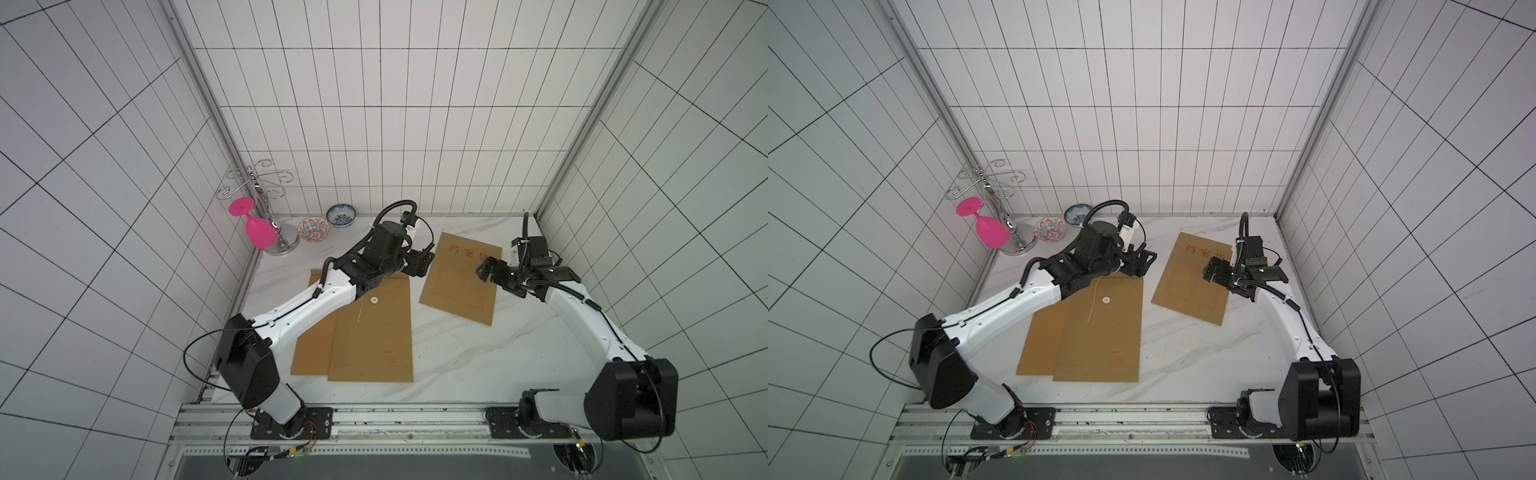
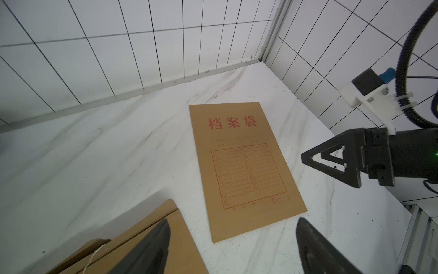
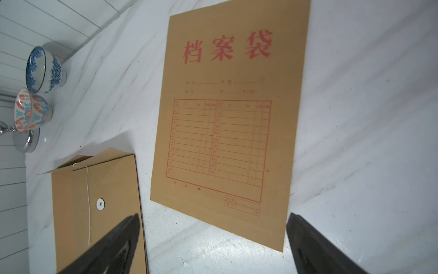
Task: Open the file bag
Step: Pick up the file bag from the center of the board.
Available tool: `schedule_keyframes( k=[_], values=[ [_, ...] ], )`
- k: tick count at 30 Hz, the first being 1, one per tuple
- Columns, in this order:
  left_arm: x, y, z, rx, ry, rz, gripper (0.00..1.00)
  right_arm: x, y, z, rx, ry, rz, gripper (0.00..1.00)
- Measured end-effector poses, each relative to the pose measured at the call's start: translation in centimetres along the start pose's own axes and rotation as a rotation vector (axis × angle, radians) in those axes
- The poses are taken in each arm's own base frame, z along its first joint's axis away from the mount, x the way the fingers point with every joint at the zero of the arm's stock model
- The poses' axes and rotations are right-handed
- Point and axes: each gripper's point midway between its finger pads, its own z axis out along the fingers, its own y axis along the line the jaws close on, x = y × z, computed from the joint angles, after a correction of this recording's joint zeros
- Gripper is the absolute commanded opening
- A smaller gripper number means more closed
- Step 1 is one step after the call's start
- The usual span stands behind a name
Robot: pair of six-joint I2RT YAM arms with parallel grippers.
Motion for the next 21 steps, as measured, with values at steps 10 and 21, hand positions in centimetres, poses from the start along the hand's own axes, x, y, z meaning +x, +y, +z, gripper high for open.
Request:
schedule_keyframes(
  k=[10, 21],
  values=[
    [3.4, 0.2, 10.3, 0.031, 0.164, -0.059, 0.71, -1.8, -4.9, 1.5, -0.055, 0.013, 0.27, 1.0],
    [6.2, 3.7, 17.2, -0.017, 0.286, -0.077, 0.67, -1.0, -7.1, 4.8, -0.075, 0.107, 0.356, 0.93]
  ],
)
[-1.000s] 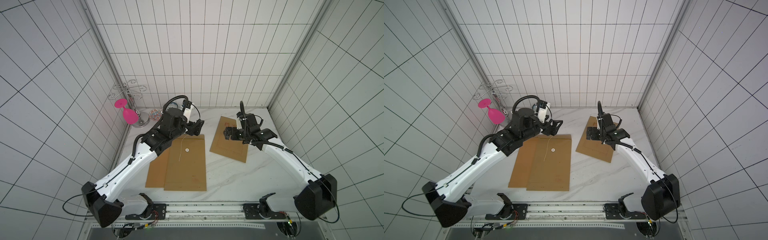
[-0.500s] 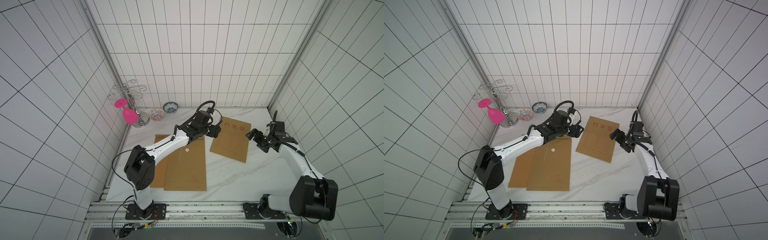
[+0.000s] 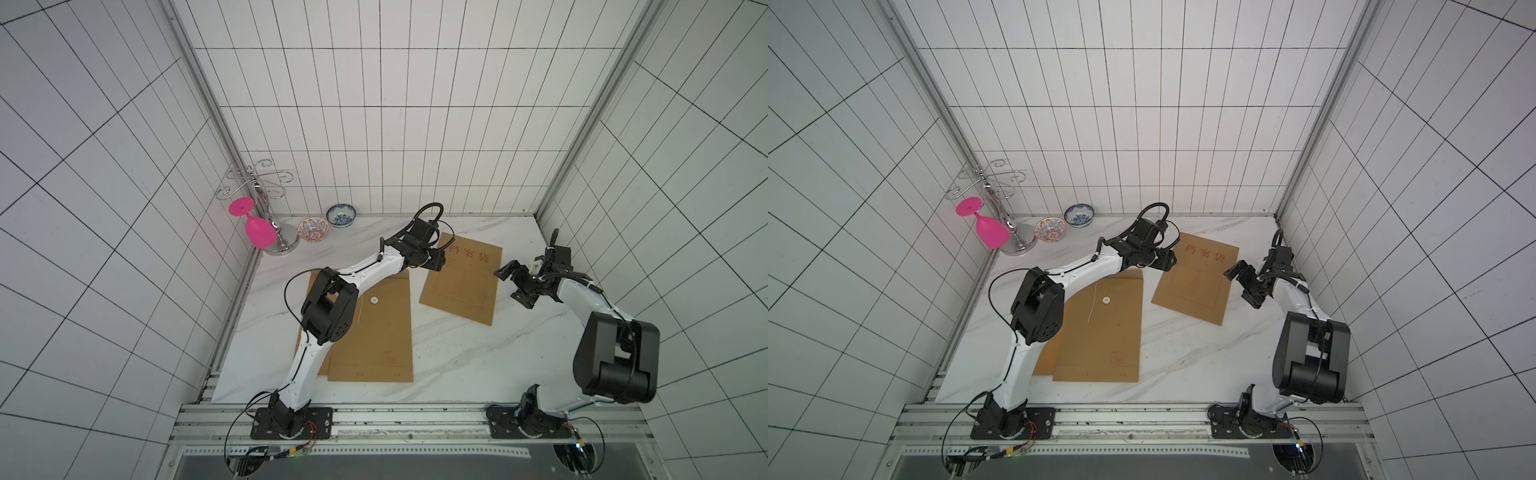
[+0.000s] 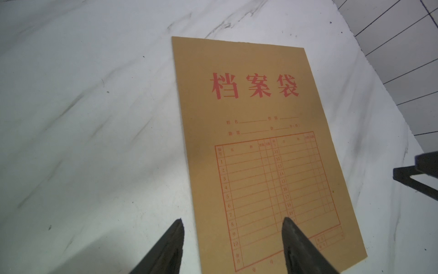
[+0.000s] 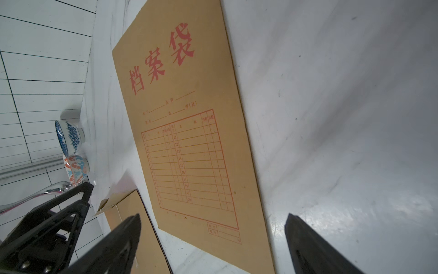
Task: Open the file bag
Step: Pick up the file bag from the center of the board.
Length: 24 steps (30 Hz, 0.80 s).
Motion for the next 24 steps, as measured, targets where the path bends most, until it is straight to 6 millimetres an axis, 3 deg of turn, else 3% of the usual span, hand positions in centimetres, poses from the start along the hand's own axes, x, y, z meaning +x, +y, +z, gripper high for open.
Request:
schedule_keyframes(
  k=[6, 9, 24],
  values=[
    [2.1, 1.9, 2.8, -0.033, 0.081, 0.004, 0.67, 0.3, -1.0, 1.8, -0.003, 0.048, 0.026, 0.84],
    [2.9, 2.5, 3.5, -0.039, 0.11, 0.0, 0.61, 0.2, -1.5, 2.3, -0.003, 0.059, 0.04, 0.82],
    [3.4, 2.1, 4.6, 0.006, 0.145, 0.007, 0.58, -1.5, -2.3, 4.7, -0.009, 0.082, 0.062, 0.71]
  ],
)
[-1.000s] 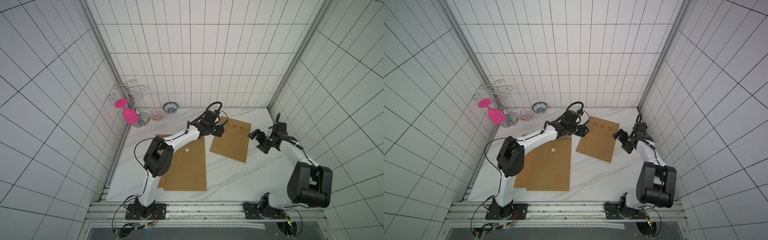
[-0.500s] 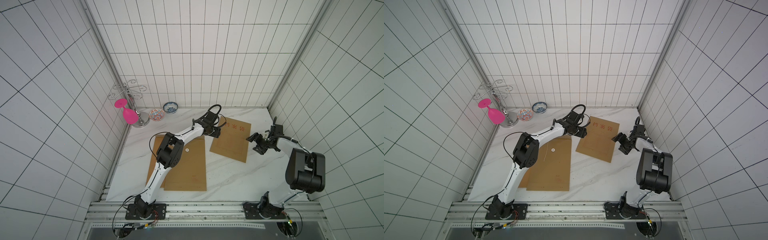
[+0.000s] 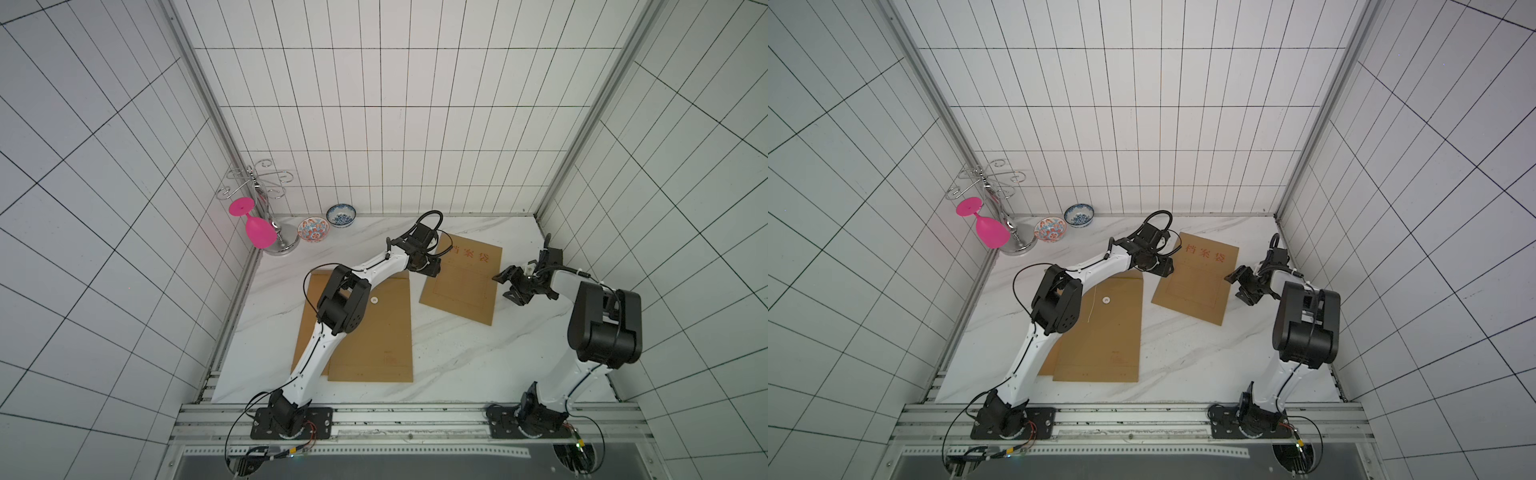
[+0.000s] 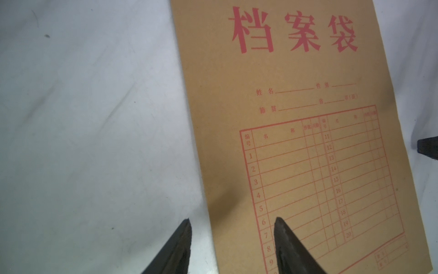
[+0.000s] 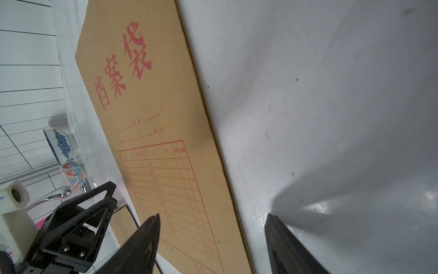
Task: Open the file bag
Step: Pick up the file bag from the center of the board.
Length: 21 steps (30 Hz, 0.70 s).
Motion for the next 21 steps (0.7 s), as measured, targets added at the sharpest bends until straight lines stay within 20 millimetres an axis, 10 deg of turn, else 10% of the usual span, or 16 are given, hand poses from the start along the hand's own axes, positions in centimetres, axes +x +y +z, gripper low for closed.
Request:
schedule_keyframes(
  k=[21],
  values=[
    [0.1, -0.1, 1.6, 0.041, 0.016, -0.001, 0.58, -2.2, 0.4, 1.0, -0.132, 0.005, 0.001, 0.65]
  ],
)
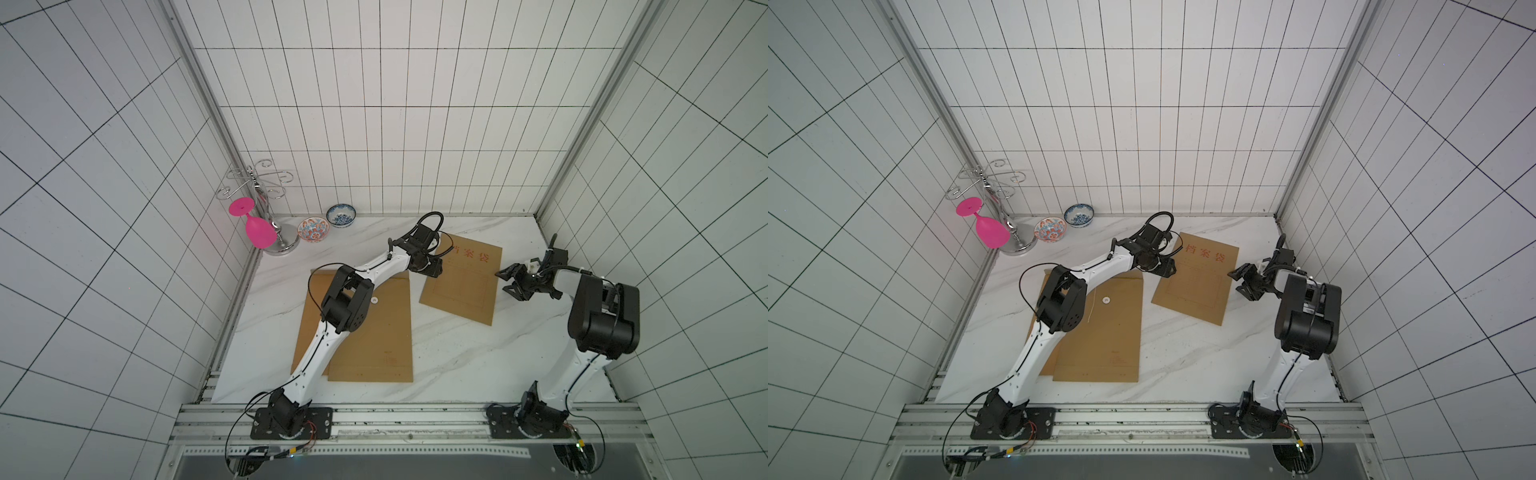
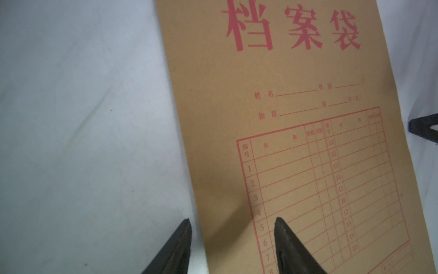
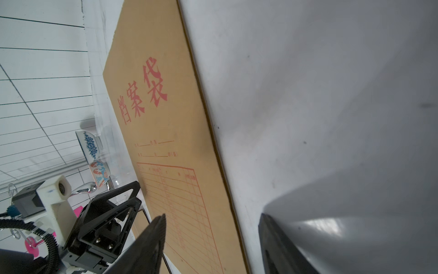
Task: Open the file bag
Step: Pick up the file bag from the center of the board.
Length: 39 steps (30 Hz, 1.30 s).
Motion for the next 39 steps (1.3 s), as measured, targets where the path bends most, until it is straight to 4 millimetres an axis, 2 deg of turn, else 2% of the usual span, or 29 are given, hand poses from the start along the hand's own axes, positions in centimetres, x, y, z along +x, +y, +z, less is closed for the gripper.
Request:
schedule_keyframes(
  k=[16, 23, 29, 33, 39],
  values=[
    [-0.2, -0.1, 0.3, 0.023, 0.003, 0.008, 0.58, -0.4, 2.6, 0.7, -0.158, 0.02, -0.014, 0.59],
    [-0.3, 0.1, 0.2, 0.021, 0.003, 0.009, 0.58, -0.5, 3.6, 0.6, -0.216, 0.019, -0.01, 0.53],
    [-0.2, 0.1, 0.2, 0.02, 0.003, 0.011, 0.58, 0.0, 3.1, 0.4, -0.187, 0.031, -0.014, 0.33],
    [-0.2, 0.1, 0.2, 0.02, 0.004, 0.012, 0.58, 0.8, 1.8, 0.6, -0.127, 0.049, -0.004, 0.32],
    [-0.2, 0.1, 0.2, 0.02, 0.004, 0.014, 0.58, 1.2, 1.4, 0.6, -0.112, 0.062, -0.004, 0.27]
  ],
)
